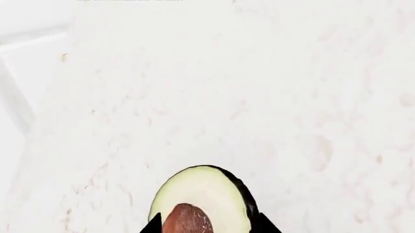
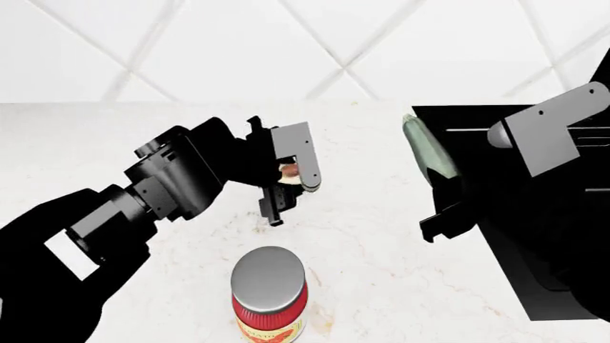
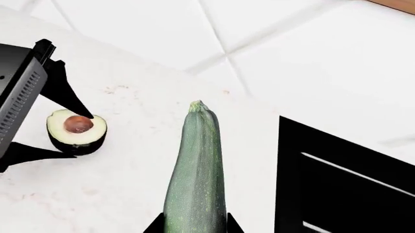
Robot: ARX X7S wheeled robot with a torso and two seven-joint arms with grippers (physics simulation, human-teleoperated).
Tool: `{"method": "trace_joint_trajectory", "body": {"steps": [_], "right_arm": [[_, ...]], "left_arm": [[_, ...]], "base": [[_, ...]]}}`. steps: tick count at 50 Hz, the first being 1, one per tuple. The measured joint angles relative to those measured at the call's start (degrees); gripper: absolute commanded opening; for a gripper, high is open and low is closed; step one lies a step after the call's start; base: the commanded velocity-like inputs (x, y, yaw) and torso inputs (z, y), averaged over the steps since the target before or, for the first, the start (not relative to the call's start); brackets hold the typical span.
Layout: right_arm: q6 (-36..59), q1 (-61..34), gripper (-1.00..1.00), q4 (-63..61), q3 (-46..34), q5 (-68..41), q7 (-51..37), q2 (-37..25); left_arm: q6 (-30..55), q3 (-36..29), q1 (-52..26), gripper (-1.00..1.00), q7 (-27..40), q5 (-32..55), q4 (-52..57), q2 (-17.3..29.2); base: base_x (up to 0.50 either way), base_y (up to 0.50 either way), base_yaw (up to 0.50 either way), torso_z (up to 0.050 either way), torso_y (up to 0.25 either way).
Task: Pick up the fruits and vegetables and place them in the sink. Turn on the sink faucet to wash them. Then turn the sink off and put them in the tray.
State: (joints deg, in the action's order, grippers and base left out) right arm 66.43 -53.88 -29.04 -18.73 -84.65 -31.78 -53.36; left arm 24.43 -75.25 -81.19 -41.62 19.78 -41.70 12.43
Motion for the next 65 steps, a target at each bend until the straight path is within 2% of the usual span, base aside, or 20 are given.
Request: {"method": "trace_joint_trajectory", "body": {"steps": [11, 36, 52, 65], "right_arm": [[0.42, -1.21, -1.00, -0.01, -0.11, -1.04, -0.80, 0.05], [2.30, -6.79, -1.00, 0.05, -1.04, -4.48, -3.79, 1.42], [1.60, -9.41, -1.00, -1.35, -0.42, -4.82, -4.59, 1.88], [-0.23, -8.85, -1.00, -4.02, 1.81, -6.53, -5.64, 0.08]], "left_arm": [[2.07, 0.33, -0.30, -1.00, 1.03, 0.14, 4.08, 1.80], [9.90, 5.78, -5.97, -1.00, 8.24, 1.70, 22.58, 10.75], [14.92, 9.46, -8.45, -1.00, 10.52, 4.82, 38.34, 18.25], [19.58, 13.26, -6.24, -1.00, 15.95, 8.74, 54.14, 26.67]], "base": [[0.00, 0.00, 0.00, 0.000, 0.000], [0.00, 0.00, 0.00, 0.000, 0.000], [0.00, 0.00, 0.00, 0.000, 0.001], [0.00, 0.00, 0.00, 0.000, 0.000]]}}
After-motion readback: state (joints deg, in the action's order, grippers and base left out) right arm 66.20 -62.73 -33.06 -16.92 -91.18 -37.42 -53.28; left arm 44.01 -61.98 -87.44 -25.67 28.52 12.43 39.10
